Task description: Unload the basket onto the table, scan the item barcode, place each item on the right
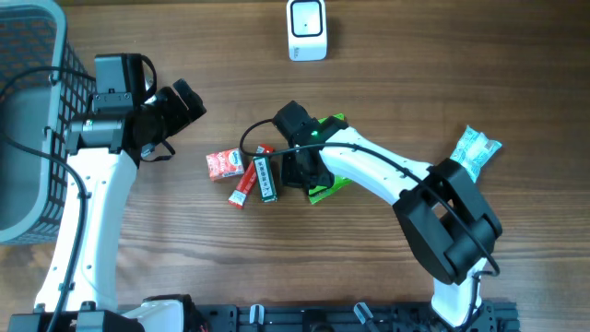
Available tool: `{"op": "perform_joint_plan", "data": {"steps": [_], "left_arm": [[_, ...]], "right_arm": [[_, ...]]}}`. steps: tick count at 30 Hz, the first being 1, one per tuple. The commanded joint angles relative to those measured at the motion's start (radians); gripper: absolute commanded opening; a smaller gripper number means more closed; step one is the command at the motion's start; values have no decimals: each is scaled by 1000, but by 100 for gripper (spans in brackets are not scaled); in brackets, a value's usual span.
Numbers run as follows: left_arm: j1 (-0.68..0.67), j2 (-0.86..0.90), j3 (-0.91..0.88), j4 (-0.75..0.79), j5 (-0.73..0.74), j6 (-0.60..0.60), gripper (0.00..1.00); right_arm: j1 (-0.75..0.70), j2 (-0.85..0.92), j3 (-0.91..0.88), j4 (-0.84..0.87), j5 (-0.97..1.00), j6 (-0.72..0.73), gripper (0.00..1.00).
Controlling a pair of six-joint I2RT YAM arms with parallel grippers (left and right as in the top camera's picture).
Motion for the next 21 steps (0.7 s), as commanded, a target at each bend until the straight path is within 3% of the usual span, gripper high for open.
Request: {"op": "perform_joint_plan", "data": {"steps": [1, 14, 18, 21], "left_arm": [[3, 4, 2, 2, 12, 20, 100], [3, 4, 2, 2, 11, 19, 100], [3, 4, 2, 2, 11, 19, 100], [3, 4, 2, 2, 12, 19, 100]], "right_arm": [[11, 32, -10, -10, 18, 21, 4], [-22, 42, -10, -62, 108, 85, 4], [-112, 41, -10, -137, 108, 81, 4], [-261, 41, -10, -170, 141, -40, 4]]}}
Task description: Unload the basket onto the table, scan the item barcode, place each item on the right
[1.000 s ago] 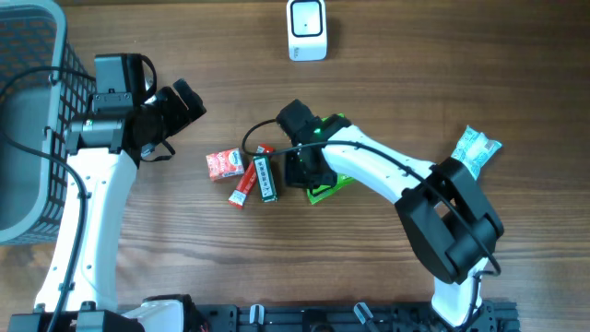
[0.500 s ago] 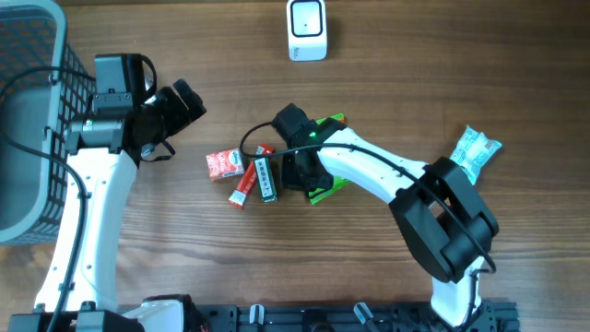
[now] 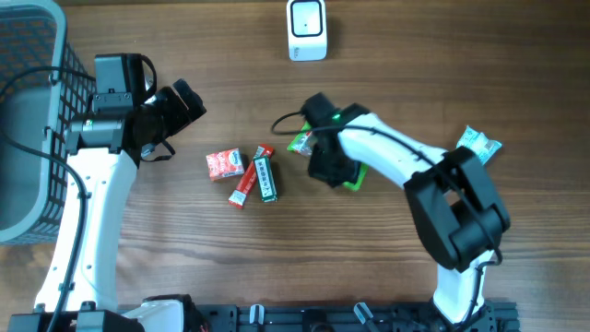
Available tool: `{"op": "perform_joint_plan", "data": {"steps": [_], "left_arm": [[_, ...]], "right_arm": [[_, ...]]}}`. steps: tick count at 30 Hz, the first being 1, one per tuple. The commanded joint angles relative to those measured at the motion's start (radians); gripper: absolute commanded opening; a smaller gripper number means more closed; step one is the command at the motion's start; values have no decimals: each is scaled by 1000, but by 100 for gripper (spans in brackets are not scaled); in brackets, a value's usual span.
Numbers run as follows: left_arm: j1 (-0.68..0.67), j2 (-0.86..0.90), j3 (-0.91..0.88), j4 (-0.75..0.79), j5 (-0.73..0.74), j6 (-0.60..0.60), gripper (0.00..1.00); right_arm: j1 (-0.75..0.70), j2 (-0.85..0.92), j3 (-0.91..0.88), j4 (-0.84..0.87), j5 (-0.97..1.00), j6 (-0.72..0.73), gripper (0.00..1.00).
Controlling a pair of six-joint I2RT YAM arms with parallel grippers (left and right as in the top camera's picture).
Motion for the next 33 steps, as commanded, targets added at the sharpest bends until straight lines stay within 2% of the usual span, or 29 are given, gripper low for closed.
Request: {"op": "perform_joint_plan", "data": {"steps": [1, 3, 5, 7, 10, 13, 16, 19, 23, 28, 33], "left_arm": [[3, 4, 2, 2, 11, 19, 100], [3, 4, 2, 2, 12, 19, 100], [3, 4, 2, 2, 12, 20, 100], [3, 4, 2, 2, 12, 20, 100], [3, 4, 2, 2, 12, 20, 100], [3, 4, 2, 2, 11, 19, 100], [3, 4, 2, 2, 12, 19, 100], [3, 4, 2, 2, 12, 20, 100], [3, 4, 2, 2, 11, 19, 100], [3, 4, 2, 2, 11, 19, 100], [3, 4, 2, 2, 12, 19, 100]], "right_arm": [[-124, 20, -6, -11, 86, -92, 4], [-166, 20, -6, -11, 123, -96, 4], [-193, 20, -5, -18, 86, -192, 5], [-204, 16, 13, -66, 19, -311, 17], [-199, -25, 96, -164, 12, -359, 40], [-172, -60, 167, -135, -42, -405, 53], [-132, -56, 163, -2, -77, -406, 52], [-76, -55, 137, 117, -12, -406, 34], [-22, -39, 137, 161, 56, -510, 35], [15, 15, 137, 172, 191, -505, 34], [15, 125, 128, 165, 187, -500, 34]]}}
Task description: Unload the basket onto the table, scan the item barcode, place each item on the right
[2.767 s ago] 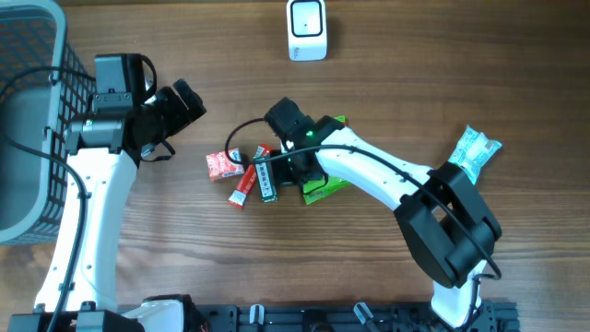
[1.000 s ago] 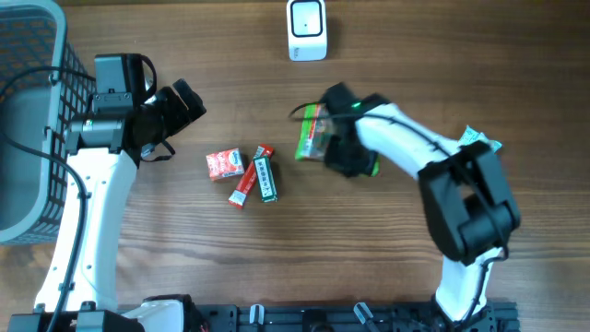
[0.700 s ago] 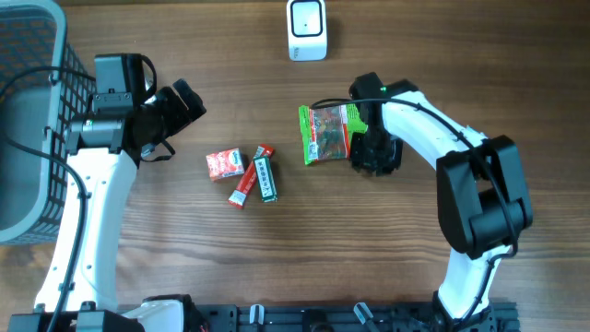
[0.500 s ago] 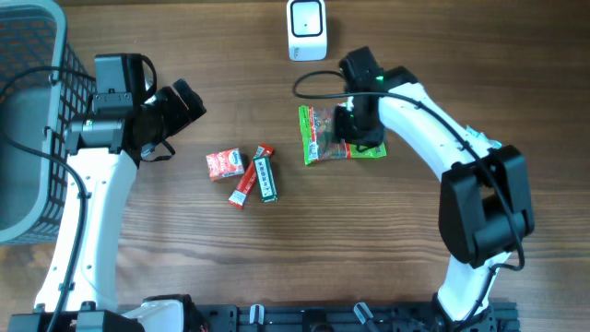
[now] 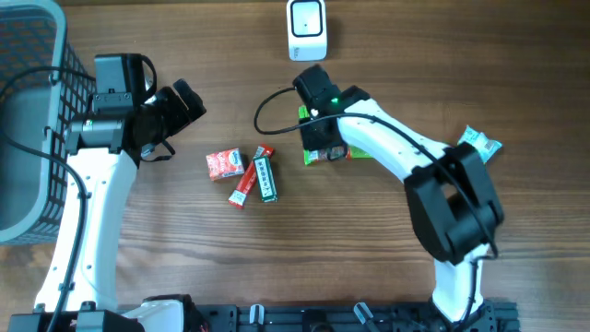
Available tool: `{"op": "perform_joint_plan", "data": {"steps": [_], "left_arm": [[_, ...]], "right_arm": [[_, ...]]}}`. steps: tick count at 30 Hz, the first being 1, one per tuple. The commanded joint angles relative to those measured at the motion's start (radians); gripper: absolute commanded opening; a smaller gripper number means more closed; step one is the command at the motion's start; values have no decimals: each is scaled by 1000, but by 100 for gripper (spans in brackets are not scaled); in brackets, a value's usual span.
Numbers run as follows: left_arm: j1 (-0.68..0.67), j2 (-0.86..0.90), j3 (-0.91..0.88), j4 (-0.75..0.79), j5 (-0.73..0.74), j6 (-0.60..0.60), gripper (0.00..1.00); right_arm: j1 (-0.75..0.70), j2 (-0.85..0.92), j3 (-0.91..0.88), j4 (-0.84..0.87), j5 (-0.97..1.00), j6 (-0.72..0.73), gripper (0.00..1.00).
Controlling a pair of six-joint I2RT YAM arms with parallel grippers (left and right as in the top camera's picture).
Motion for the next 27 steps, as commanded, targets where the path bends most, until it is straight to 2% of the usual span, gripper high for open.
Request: {"op": "perform_joint_plan", "data": {"steps": [1, 2, 4, 7, 11, 13, 14, 15, 21, 23, 27], "left_arm": [[3, 4, 2, 2, 12, 20, 100], [3, 4, 2, 2, 12, 20, 100], [3, 4, 2, 2, 11, 19, 100], [3, 4, 2, 2, 11, 19, 100], [3, 4, 2, 2, 11, 20, 100], [3, 4, 2, 2, 12, 19, 100], [3, 4, 2, 2, 12, 19, 100], [3, 4, 2, 2, 11, 19, 100], [3, 4, 2, 2, 12, 19, 100], [3, 4, 2, 2, 12, 19, 100], [3, 4, 2, 2, 11, 19, 100]], "right_arm": [[-1, 101, -20, -30, 47, -9, 34], [-5, 118, -20, -86, 87, 11, 23], [-6, 115, -19, -187, 154, 61, 19], [-2, 78, -19, -239, 117, 56, 21], [0, 24, 11, -256, 23, 4, 31], [-4, -20, 55, -291, 23, -2, 44], [-4, -45, 73, -308, 23, -18, 77], [-4, -63, 83, -322, 26, -24, 100], [-99, -136, 83, -388, 32, -91, 100], [-166, -136, 35, -353, -9, -208, 100], [-233, -136, -79, -234, -7, -234, 100]]}}
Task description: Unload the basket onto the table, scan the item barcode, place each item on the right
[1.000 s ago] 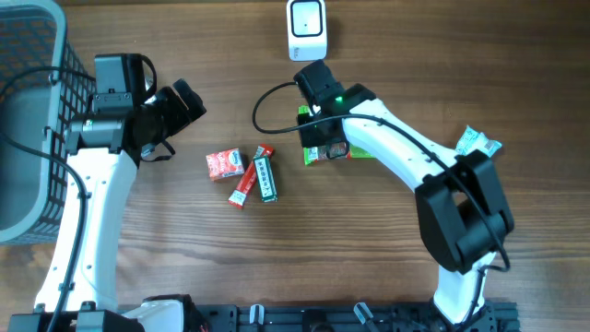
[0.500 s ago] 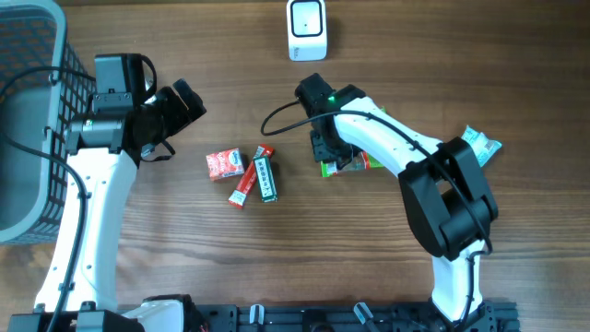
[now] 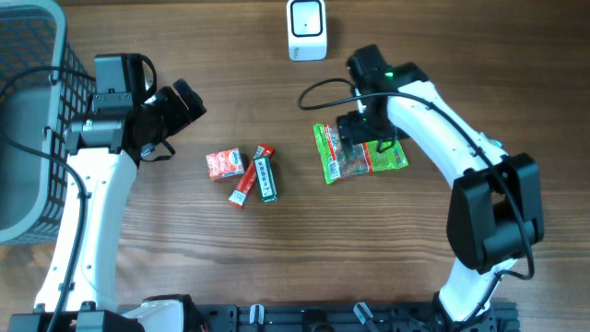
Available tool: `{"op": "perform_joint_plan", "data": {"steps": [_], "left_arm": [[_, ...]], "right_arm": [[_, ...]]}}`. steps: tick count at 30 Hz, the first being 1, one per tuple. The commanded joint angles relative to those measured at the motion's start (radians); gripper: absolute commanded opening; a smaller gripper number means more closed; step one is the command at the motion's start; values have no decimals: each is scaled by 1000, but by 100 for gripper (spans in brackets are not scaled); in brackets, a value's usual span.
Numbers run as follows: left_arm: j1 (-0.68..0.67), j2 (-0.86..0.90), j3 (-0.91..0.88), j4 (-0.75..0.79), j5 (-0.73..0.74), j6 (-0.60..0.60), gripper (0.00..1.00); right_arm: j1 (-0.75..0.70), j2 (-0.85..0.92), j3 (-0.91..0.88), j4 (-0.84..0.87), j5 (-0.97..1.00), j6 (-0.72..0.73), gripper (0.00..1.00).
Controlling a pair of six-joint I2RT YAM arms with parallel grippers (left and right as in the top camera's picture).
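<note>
The green snack packet (image 3: 361, 159) lies spread out flat, face up, right of the table's middle. My right gripper (image 3: 361, 129) is at its upper edge and appears shut on it; the fingertips are hidden under the wrist. From overhead it is unclear whether the packet is resting on the table or lifted. The white barcode scanner (image 3: 306, 29) stands at the back centre, up and to the left of the packet. My left gripper (image 3: 185, 102) hovers at the left with its fingers apart and nothing between them.
A red box (image 3: 224, 164), a red stick pack (image 3: 247, 179) and a green-and-white stick pack (image 3: 266, 180) lie together left of centre. A grey wire basket (image 3: 28, 120) fills the far left edge. A black cable loops from the right wrist.
My right gripper has moved right and slightly back with the green packet. The packet now shows spread out below the wrist instead of tucked under it. The left arm has not moved.
My right gripper was on the green packet beside the stick packs. Then it held the packet further right, clear of them. Then it was just below the scanner, and now it is right of the scanner with the packet spread out. The left arm stayed still throughout.
</note>
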Motion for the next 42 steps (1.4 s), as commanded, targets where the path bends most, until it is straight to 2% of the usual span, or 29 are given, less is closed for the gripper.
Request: {"op": "perform_joint_plan", "data": {"steps": [1, 3, 5, 7, 14, 28, 34, 40, 41, 42], "left_arm": [[3, 4, 2, 3, 11, 19, 100], [3, 4, 2, 3, 12, 19, 100], [3, 4, 2, 3, 11, 19, 100], [3, 4, 2, 3, 12, 19, 100], [3, 4, 2, 3, 12, 19, 100], [3, 4, 2, 3, 12, 19, 100], [3, 4, 2, 3, 12, 19, 100], [3, 4, 2, 3, 11, 19, 100], [3, 4, 2, 3, 12, 19, 100], [3, 4, 2, 3, 11, 20, 100]], "right_arm": [[-34, -4, -93, 80, -24, -53, 100], [-44, -4, -143, 169, -42, -49, 100], [-44, -4, -174, 240, -144, -50, 100], [-44, -4, -177, 256, -188, -49, 100], [-43, -4, -178, 239, -167, -41, 100], [-43, -4, -182, 255, -1, -19, 100], [-42, -4, -264, 344, -92, -18, 100], [-42, -3, -386, 445, -100, 58, 100], [-42, -3, -394, 443, -97, 56, 95], [-42, -3, -396, 431, -98, 55, 81]]}}
